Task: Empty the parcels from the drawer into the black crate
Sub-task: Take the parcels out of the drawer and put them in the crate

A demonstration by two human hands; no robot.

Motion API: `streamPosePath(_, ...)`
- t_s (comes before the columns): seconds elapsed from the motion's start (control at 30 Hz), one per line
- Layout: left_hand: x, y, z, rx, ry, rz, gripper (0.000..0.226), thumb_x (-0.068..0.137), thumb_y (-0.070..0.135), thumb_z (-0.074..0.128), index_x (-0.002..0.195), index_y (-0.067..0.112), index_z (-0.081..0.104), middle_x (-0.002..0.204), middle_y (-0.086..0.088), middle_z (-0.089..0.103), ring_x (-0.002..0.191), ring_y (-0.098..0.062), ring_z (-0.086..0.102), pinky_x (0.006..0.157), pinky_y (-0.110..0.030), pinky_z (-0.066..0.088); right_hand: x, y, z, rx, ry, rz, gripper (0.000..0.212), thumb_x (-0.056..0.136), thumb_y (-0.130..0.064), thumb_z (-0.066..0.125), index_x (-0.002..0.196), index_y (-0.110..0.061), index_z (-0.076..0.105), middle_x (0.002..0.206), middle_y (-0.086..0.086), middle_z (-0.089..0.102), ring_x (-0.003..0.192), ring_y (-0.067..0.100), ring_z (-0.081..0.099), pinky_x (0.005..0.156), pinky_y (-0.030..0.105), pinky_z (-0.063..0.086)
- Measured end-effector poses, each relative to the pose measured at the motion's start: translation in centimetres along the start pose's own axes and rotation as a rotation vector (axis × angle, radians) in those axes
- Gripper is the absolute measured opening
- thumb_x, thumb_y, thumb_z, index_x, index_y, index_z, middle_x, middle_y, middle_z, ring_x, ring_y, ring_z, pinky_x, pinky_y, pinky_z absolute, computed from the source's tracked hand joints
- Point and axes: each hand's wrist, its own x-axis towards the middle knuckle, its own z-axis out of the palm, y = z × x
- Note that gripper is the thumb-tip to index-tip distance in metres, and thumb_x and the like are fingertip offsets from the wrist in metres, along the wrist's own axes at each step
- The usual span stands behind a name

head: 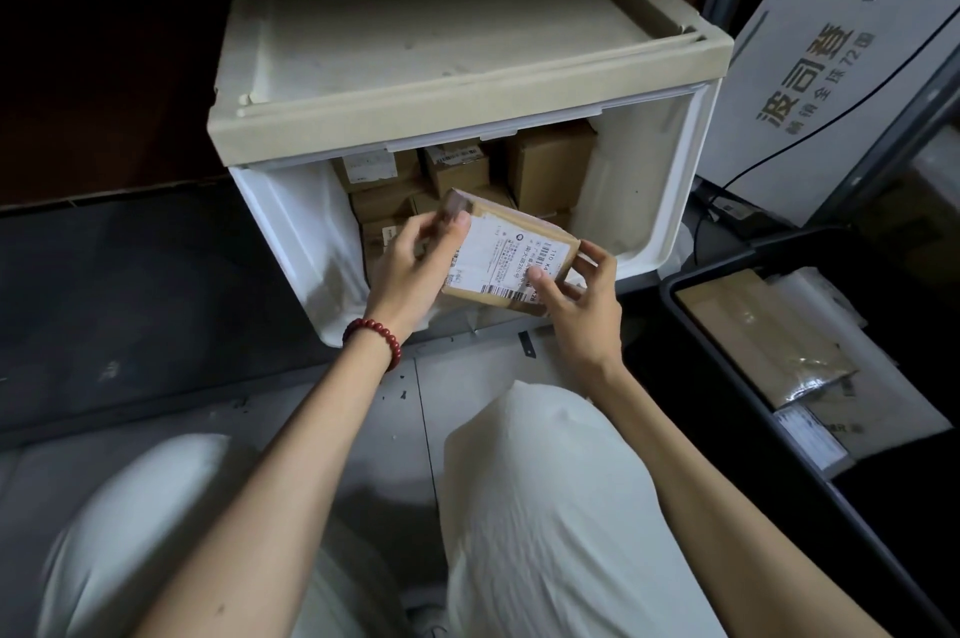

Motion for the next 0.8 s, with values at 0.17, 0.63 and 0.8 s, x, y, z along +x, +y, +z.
streamPosePath(0.17, 0.1, 0.0, 0.2, 0.024, -0.041, -0.028, 0.06, 0.069, 0.075, 0.047, 0.116, 0.039, 0.055, 0.113, 0.008, 0.066, 0.108, -0.015, 0.06, 0.095, -0.042, 0.049, 0.1, 0.0, 0.1, -0.005, 0.01, -0.022, 0.062, 0.086, -0.029, 0.071, 0.137, -0.02, 0.035, 0.136, -0.003, 0.053, 0.118, 0.019, 0.056, 0.1, 0.045, 0.048)
streamPosePath(0.63, 0.3, -0.7, 0.1, 0.158, -0.018, 0.029, 0.048, 0.081, 0.071, 0.047, 0.119, 0.043, 0.046, 0.1, 0.019, 0.057, 0.088, -0.001, 0.05, 0.062, -0.015, 0.033, 0.2, 0.0, 0.2, -0.018, -0.025, -0.053, 0.047, 0.089, -0.041, 0.064, 0.128, -0.02, 0.05, 0.125, -0.01, 0.057, 0.096, -0.007, 0.056, 0.071, 0.006, 0.047)
streamPosePath(0.8, 0.8, -1.3, -0.1, 0.135, 0.001, -0.018, 0.064, 0.071, 0.077, 0.044, 0.123, 0.04, 0.044, 0.122, 0.005, 0.06, 0.11, -0.017, 0.055, 0.089, -0.035, 0.047, 0.2, -0.2, 0.1, 0.031, -0.004, -0.095, 0.036, 0.097, -0.03, 0.055, 0.13, -0.018, 0.049, 0.119, -0.012, 0.058, 0.101, -0.009, 0.057, 0.082, 0.009, 0.048)
